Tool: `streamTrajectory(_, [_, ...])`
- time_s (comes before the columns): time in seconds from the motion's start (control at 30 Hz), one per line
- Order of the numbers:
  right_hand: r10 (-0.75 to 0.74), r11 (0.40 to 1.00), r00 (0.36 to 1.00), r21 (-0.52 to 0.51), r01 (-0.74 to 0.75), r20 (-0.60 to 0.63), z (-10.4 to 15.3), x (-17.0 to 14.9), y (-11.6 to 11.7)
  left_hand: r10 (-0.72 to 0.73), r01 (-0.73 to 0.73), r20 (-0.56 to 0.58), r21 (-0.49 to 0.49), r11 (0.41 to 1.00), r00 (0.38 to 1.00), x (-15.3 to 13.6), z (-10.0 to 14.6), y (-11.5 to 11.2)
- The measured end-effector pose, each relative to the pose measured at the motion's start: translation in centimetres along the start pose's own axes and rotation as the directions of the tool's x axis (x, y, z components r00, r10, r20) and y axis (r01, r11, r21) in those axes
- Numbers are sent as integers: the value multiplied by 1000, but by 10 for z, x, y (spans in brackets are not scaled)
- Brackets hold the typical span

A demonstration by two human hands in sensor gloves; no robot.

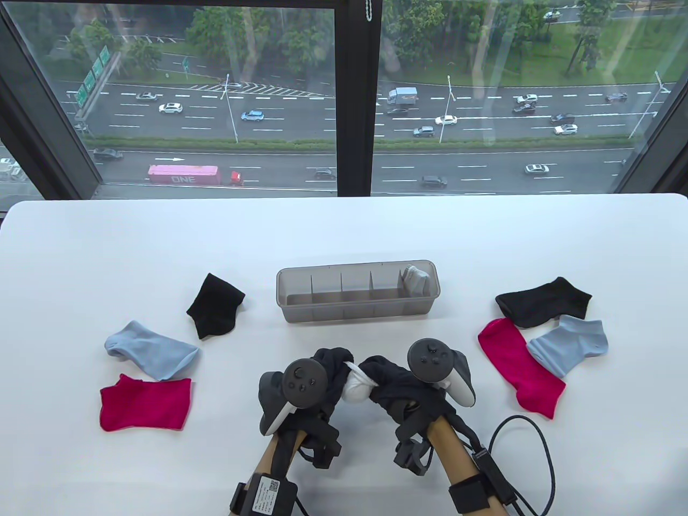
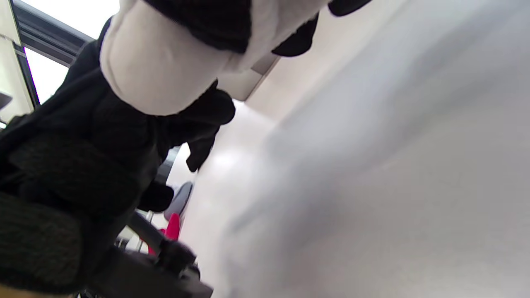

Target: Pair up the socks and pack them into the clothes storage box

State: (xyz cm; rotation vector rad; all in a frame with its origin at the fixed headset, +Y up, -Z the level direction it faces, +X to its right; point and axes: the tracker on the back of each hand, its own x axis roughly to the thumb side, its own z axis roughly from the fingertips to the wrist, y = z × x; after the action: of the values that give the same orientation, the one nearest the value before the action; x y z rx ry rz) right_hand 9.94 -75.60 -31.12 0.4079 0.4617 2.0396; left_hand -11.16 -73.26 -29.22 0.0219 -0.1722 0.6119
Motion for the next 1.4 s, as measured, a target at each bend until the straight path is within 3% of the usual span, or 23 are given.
streamTrajectory(0.07, [-32, 992, 999, -122, 29, -25, 1, -5, -4, 43, -41, 28, -49, 998, 999, -3, 1, 0])
streamTrajectory(0.13, [3, 991, 1000, -135, -6, -25, 2, -7, -7, 8, -4, 43, -96, 995, 999, -2, 3, -2])
streamTrajectory(0.2, [62, 993, 998, -103, -60, 23, 3, -5, -7, -43, 48, 42, -124, 991, 998, -2, 3, -5])
streamTrajectory(0.27, [57, 998, 996, 11, -58, 67, 3, -1, -7, -106, 109, 34, -133, 985, 994, -2, 4, -10])
streamTrajectory(0.37, [119, 992, 991, 40, -121, 58, 1, -6, -10, -129, 132, 30, -182, 974, 991, -2, 1, -14])
streamTrajectory(0.43, [141, 990, 989, -17, -141, 40, 4, -6, -11, -54, 58, 23, -173, 983, 998, -5, 1, -9])
streamTrajectory(0.53, [297, 950, 954, -117, -291, 40, 6, 1, -10, 133, -132, 4, -72, 989, 991, -10, 3, -3])
streamTrajectory(0.63, [292, 944, 954, -180, -277, 64, 6, 8, -5, 182, -177, -11, -292, 940, 983, -8, 4, -13])
streamTrajectory(0.7, [309, 931, 949, -221, -290, 57, 6, 7, -4, 197, -187, -10, -375, 908, 980, -5, 2, -19])
streamTrajectory(0.87, [271, 938, 962, -222, -266, -9, 5, 9, -4, 227, -223, -18, -289, 931, 974, -1, 0, -17])
streamTrajectory(1.0, [354, 880, 935, -331, -340, -19, 8, 9, -3, 229, -232, -41, -247, 941, 973, -4, 3, -15])
streamTrajectory(1.17, [357, 801, 934, -517, -302, 8, 16, 13, -5, 292, -295, -48, -194, 935, 955, -5, 2, -14])
streamTrajectory(1.23, [317, 805, 947, -544, -236, 57, 17, 13, -7, 329, -335, -61, -160, 929, 942, -7, 2, -14])
streamTrajectory(1.4, [251, 872, 963, -455, -182, 96, 13, 8, -7, 302, -312, -83, -163, 936, 950, -11, 5, -16])
